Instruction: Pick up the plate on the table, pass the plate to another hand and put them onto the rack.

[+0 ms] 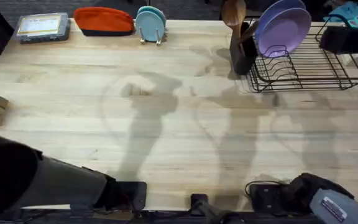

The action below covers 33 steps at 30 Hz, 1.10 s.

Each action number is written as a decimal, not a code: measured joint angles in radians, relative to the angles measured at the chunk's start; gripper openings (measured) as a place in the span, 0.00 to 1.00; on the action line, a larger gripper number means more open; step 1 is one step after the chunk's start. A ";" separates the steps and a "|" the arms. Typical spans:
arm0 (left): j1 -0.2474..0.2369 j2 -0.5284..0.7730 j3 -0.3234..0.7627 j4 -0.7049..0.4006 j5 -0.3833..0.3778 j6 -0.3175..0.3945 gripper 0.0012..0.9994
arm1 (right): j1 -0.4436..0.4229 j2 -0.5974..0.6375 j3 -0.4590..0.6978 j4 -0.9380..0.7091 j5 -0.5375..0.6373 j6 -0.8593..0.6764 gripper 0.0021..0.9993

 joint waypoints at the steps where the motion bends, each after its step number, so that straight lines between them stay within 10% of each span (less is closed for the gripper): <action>1: 0.000 0.000 -0.026 0.001 0.004 0.000 1.00 | 0.000 0.000 0.000 0.002 0.000 0.000 1.00; 19: 0.021 -0.397 -0.767 0.382 0.034 -0.007 1.00 | 0.000 0.000 0.000 0.017 0.000 0.000 1.00; 33: 0.021 -0.423 -0.967 0.540 0.124 -0.012 1.00 | 0.000 0.000 0.000 0.006 -0.001 0.000 1.00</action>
